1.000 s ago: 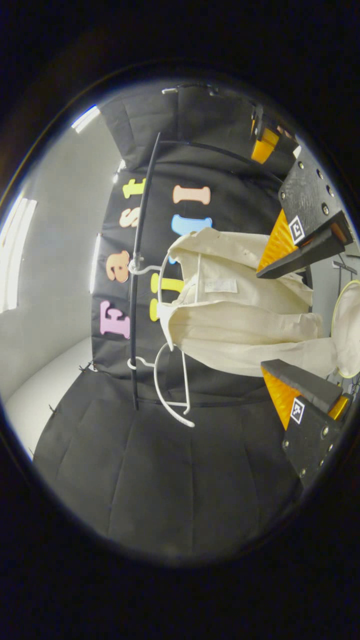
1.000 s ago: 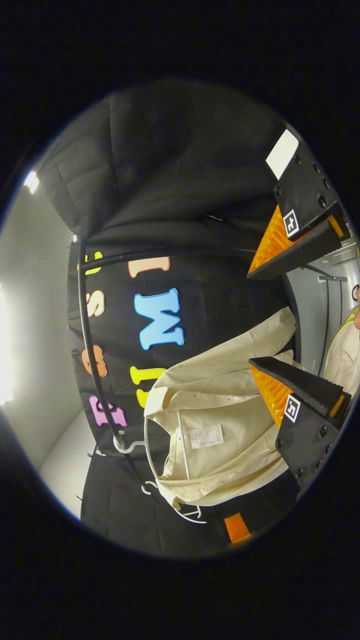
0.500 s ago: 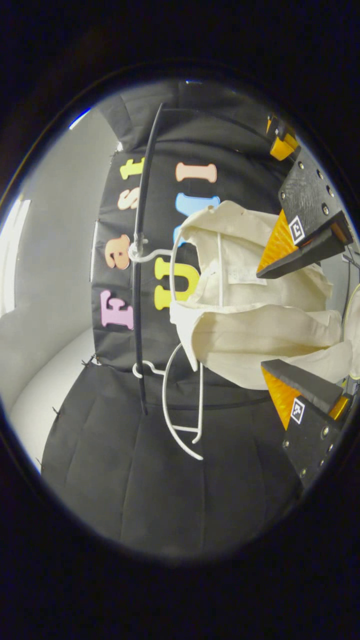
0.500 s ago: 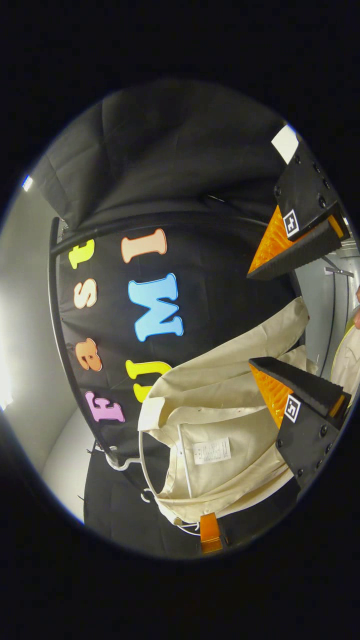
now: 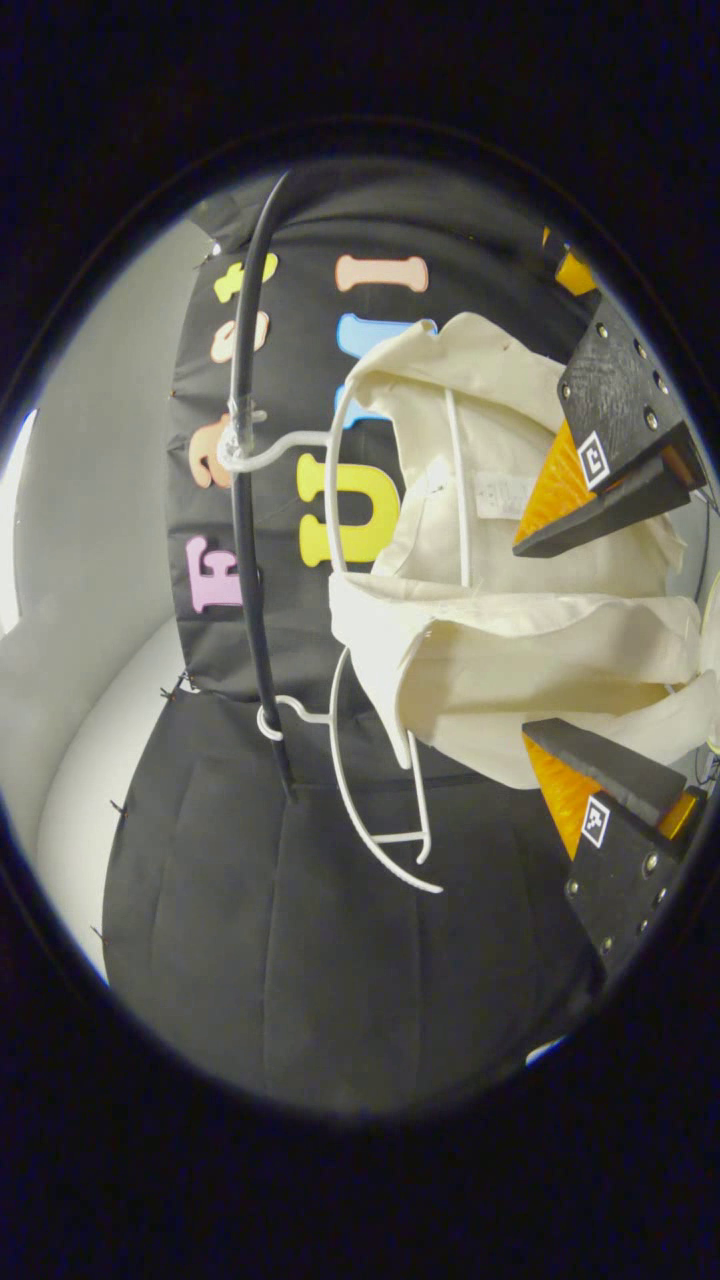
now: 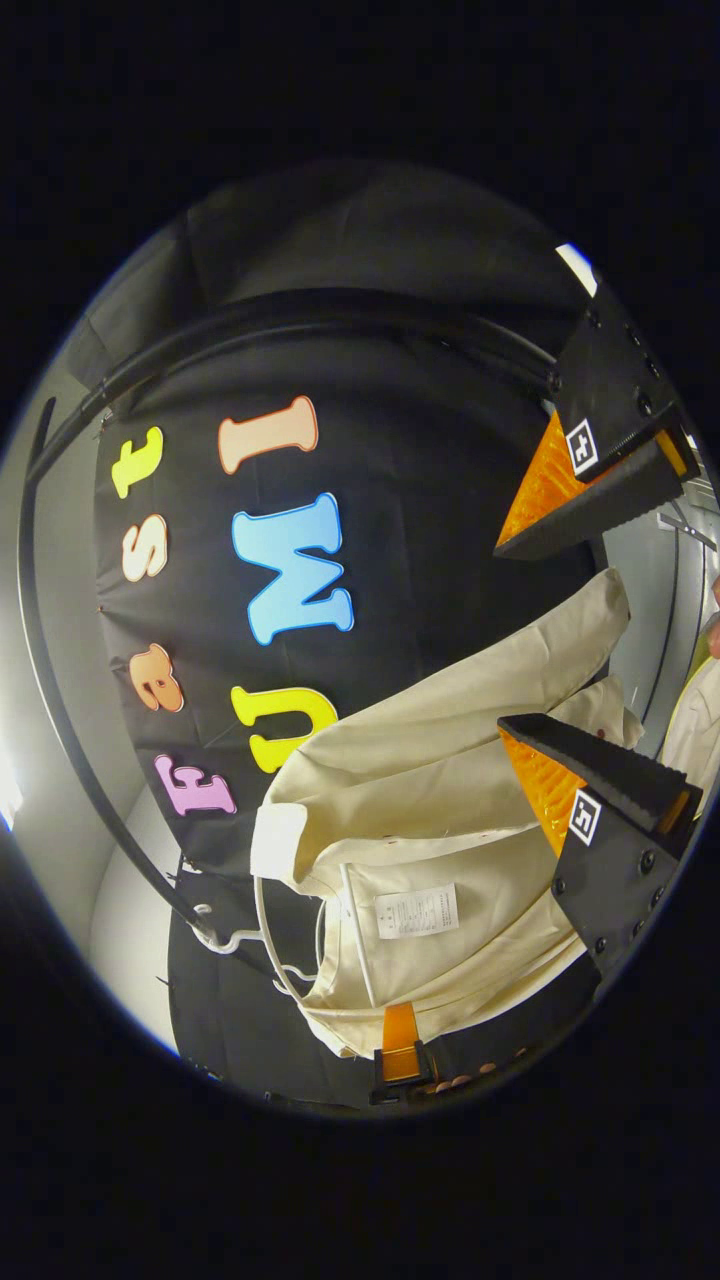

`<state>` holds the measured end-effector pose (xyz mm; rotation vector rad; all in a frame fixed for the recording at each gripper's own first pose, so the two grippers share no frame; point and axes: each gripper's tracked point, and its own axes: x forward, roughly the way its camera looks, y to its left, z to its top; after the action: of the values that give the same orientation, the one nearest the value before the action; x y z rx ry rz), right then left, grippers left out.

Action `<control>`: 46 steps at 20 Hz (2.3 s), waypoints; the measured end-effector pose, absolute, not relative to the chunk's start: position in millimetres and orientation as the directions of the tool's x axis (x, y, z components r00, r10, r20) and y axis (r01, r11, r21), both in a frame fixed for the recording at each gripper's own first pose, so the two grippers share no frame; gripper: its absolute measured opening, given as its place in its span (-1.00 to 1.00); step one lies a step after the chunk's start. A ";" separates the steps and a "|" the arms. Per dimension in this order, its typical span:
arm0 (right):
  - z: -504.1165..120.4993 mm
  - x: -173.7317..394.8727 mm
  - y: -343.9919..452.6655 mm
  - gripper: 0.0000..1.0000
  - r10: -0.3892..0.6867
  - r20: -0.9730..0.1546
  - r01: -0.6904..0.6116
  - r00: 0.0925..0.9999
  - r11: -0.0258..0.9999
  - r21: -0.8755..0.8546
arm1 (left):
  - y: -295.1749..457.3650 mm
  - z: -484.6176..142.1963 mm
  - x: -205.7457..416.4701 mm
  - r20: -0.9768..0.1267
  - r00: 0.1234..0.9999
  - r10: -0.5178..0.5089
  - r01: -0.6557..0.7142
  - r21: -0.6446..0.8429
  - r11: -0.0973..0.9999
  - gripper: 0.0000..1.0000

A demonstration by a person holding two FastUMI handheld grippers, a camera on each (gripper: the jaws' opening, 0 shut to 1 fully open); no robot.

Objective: Grasp the clothes on the hanger with both hands and then place them into the laundry hamper below.

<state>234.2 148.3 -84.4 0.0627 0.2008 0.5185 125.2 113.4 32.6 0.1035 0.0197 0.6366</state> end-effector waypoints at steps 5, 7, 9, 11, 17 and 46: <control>-100.8 246.2 160.5 0.86 0.575 -0.211 -0.567 0.790 0.817 0.105 | 130.4 34.6 141.0 0.053 0.726 0.686 -0.686 0.133 0.715 0.83; -110.6 245.9 163.2 0.96 0.604 -0.229 -0.598 0.763 0.795 0.104 | 133.3 33.6 140.7 0.066 0.709 0.702 -0.705 0.093 0.703 0.84; -120.1 243.4 165.4 0.95 0.625 -0.252 -0.622 0.739 0.777 0.101 | 138.1 26.4 144.8 0.051 0.695 0.717 -0.718 0.081 0.691 0.83; -122.4 243.1 165.3 0.95 0.638 -0.254 -0.636 0.727 0.765 0.099 | 145.1 22.2 148.8 0.038 0.682 0.730 -0.730 0.084 0.678 0.27; -128.3 255.6 168.3 0.95 0.640 -0.259 -0.629 0.724 0.766 0.132 | 135.4 27.6 150.7 0.054 0.704 0.708 -0.709 0.107 0.697 -0.57; -39.5 257.5 348.1 0.95 0.653 -0.042 -0.650 0.756 0.757 0.064 | 116.9 67.5 85.3 0.092 0.875 0.475 -0.473 -0.041 0.880 -0.94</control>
<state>257.5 348.1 -39.5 0.0462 0.0635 0.7105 85.3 116.9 67.5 -0.0170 -0.1002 0.4945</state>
